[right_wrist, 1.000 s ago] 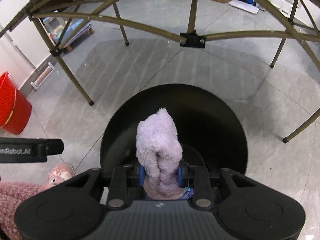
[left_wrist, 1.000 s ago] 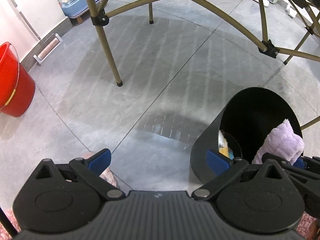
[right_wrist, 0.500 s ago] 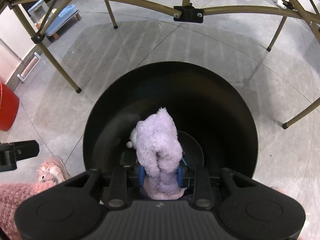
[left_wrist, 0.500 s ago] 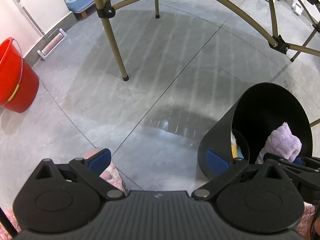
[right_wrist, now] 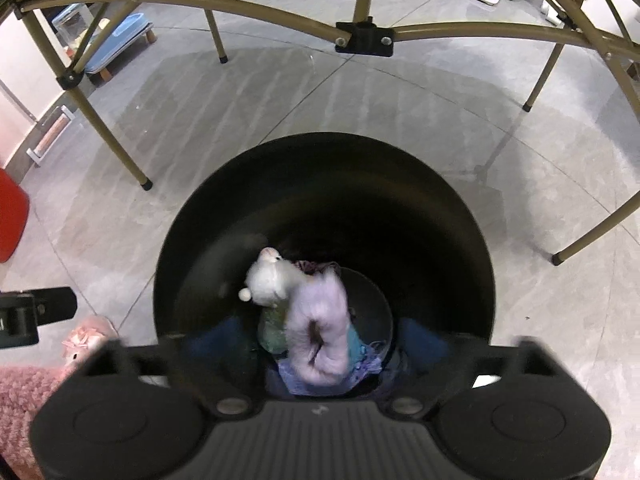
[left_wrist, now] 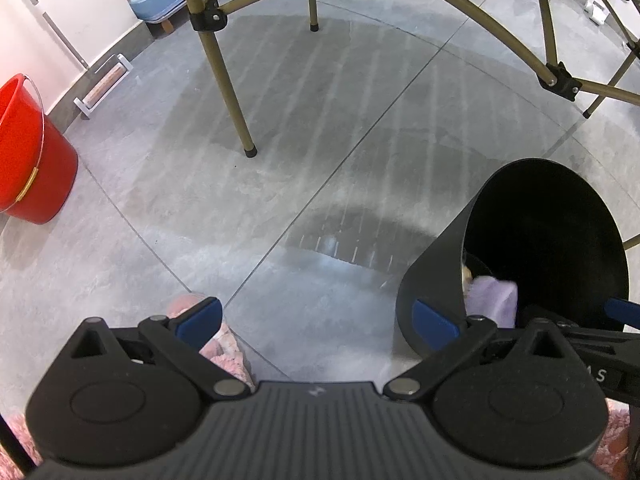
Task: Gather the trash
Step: 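Move the left tool aside while the right tool lowers the lavender plush into the bin and opens, then raise both open tools from the bin toward the foam block and tissue pack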
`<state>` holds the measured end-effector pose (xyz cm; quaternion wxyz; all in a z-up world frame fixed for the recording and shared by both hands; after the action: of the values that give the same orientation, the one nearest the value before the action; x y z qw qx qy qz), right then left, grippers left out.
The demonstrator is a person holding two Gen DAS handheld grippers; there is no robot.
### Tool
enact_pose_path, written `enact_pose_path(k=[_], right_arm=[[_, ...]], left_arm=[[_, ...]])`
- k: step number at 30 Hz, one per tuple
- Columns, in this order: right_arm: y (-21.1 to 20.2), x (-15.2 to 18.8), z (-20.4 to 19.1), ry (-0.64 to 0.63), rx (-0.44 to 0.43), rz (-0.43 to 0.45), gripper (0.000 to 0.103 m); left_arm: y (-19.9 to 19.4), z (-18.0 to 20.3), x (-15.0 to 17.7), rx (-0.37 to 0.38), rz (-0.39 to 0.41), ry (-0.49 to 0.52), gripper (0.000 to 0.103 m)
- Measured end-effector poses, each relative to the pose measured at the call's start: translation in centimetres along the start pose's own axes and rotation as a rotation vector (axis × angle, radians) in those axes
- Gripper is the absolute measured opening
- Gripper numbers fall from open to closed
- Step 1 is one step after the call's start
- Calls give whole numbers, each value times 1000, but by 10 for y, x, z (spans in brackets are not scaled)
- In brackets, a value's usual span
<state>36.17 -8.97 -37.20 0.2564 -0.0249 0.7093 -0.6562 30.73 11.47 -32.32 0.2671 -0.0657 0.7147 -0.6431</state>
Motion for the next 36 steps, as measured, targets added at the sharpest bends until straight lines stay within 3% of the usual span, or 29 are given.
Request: enact_pose_path(k=[23, 36], right_arm=[[-12, -4, 6, -14, 29, 30, 103], [-61, -27, 18, -50, 69, 196, 103]], left_arm=[[-4, 3, 0, 18, 17, -1, 103], [-40, 8, -20, 78, 155, -26, 103]])
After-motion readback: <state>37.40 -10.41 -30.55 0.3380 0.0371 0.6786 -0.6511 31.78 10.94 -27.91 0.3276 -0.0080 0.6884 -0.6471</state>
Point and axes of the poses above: each gripper's, at about its wrist camera, not at the fingertips, and y roughly the way its jaws point, z to its right, x to its underside, the point moved 9 cm from there along y, roughly the way its jaws point, and after that the axes turned 9 degrees about -y, right-handed, at the moved point
